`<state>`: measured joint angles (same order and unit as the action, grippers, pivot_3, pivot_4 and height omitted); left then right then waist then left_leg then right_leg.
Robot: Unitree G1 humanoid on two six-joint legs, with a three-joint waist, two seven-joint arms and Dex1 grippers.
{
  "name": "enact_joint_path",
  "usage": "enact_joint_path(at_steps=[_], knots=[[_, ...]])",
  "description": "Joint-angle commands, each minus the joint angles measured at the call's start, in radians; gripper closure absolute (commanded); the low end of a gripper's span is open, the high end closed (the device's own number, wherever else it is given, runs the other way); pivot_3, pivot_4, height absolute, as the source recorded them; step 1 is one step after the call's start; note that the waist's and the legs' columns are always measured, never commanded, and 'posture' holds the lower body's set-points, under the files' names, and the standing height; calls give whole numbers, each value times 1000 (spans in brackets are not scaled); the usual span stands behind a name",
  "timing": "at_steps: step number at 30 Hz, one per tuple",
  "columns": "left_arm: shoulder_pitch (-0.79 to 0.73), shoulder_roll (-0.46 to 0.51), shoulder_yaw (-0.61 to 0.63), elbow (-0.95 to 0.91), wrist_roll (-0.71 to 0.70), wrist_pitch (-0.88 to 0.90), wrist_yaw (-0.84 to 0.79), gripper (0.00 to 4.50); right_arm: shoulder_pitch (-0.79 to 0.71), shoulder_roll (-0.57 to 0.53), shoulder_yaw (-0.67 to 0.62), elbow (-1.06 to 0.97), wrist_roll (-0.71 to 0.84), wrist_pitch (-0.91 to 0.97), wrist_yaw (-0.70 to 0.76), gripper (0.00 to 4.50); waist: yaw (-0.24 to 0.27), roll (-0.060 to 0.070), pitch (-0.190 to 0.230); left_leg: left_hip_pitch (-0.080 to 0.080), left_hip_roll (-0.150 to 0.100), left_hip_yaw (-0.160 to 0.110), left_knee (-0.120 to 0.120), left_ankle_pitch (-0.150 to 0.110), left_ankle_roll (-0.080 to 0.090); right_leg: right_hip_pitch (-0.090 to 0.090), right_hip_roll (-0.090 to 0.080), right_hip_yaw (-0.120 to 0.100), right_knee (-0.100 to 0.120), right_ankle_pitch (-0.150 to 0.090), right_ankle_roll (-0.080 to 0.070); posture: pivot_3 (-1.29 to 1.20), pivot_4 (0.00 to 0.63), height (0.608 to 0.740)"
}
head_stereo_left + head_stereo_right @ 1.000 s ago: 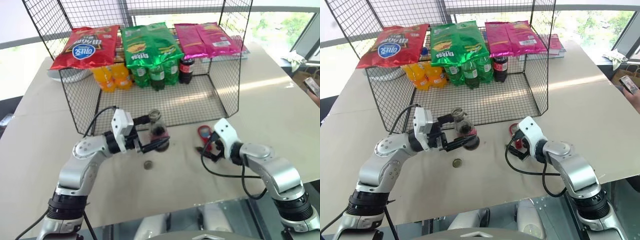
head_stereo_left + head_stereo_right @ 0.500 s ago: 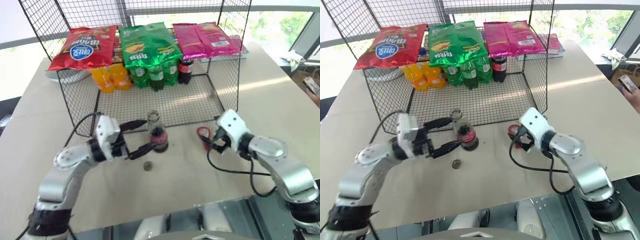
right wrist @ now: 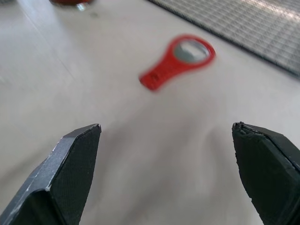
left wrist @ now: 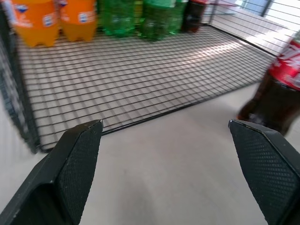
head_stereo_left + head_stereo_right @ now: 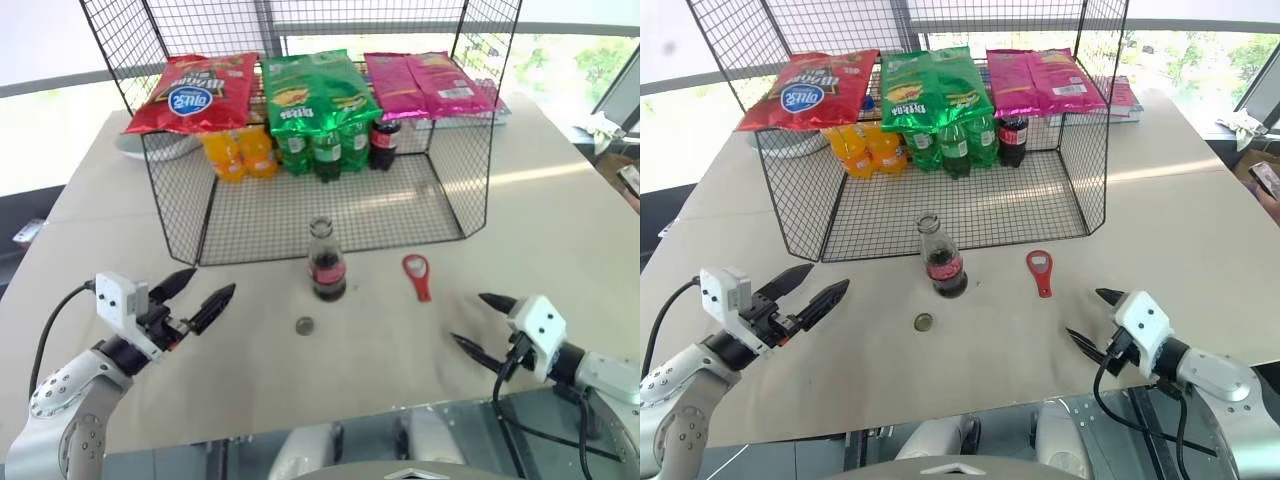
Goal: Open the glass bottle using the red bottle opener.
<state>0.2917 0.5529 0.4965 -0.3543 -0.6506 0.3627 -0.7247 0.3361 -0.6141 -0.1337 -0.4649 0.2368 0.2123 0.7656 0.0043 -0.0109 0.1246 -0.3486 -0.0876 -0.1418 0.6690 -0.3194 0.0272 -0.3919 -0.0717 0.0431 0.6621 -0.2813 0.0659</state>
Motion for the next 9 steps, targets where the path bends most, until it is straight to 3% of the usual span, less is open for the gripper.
enact_joint_path(at_steps=[1,9], knots=[[35,21,37,-59,-17,-1,-12,66,7,4,-33,-9,6,-50,-9,0,-1,0,0,0,0,0,0,0,0,0,0,0,0,0,0,0,150,740],[103,29,64,-69,-17,-14,-28,66,17,9,-58,-1,28,-52,-28,0,7,1,1,0,0,0,-1,0,0,0,0,1,-2,0,0,0,150,740]])
